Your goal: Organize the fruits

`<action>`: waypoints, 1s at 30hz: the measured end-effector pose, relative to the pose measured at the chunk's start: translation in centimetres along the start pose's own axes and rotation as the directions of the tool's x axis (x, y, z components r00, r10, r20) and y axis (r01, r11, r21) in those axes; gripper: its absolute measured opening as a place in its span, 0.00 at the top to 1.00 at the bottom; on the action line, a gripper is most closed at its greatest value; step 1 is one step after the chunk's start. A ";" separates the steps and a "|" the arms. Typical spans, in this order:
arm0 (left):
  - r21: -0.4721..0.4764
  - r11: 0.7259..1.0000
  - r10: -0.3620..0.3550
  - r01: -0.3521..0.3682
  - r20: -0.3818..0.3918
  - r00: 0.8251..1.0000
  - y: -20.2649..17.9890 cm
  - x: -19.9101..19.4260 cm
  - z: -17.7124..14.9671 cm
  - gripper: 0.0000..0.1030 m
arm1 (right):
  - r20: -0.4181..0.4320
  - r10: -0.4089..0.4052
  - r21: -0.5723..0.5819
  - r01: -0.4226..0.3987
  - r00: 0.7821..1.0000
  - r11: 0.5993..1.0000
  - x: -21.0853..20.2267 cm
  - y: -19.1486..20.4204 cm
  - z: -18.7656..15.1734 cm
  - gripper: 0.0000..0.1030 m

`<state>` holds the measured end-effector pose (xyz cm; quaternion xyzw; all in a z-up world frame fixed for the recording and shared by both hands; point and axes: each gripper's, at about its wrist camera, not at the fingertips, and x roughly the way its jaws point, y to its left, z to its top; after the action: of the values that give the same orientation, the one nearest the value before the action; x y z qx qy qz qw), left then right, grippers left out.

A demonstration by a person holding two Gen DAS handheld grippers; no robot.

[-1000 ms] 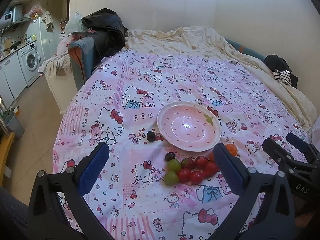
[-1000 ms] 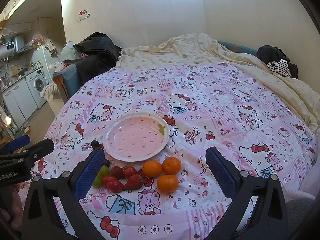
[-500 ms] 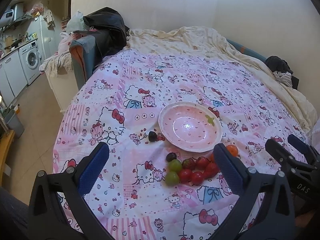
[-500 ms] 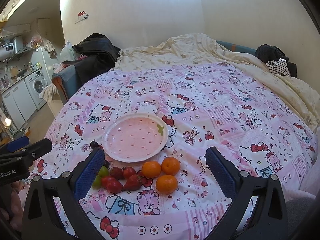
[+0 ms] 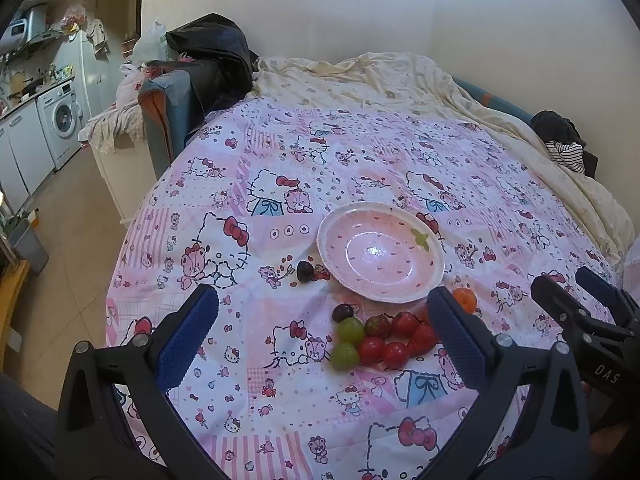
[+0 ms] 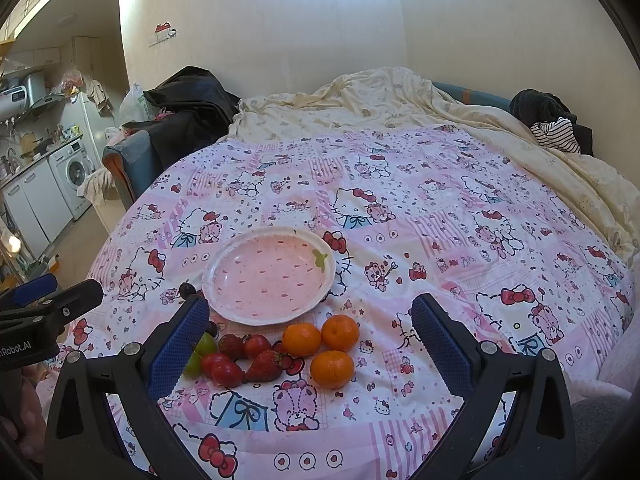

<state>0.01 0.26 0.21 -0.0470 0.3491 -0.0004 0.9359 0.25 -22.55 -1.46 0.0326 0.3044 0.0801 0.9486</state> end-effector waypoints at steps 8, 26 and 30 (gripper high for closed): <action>-0.001 1.000 -0.001 0.001 0.001 1.000 0.1 0.0 0.0 0.00 | -0.002 0.002 -0.003 -0.002 1.000 1.000 0.0 0.0 -0.1 0.00; 0.001 1.000 -0.002 0.002 0.003 1.000 0.1 0.0 0.0 0.00 | 0.000 0.003 0.000 -0.003 1.000 1.000 0.0 0.0 -0.1 0.00; 0.002 1.000 -0.001 0.001 0.001 1.000 0.1 0.0 0.0 0.00 | -0.002 0.002 -0.002 -0.002 1.000 1.000 0.0 0.0 -0.1 0.00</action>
<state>-0.02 0.38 0.21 -0.0464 0.3487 -0.0011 0.9361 0.19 -22.53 -1.54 0.0319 0.3051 0.0815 0.9483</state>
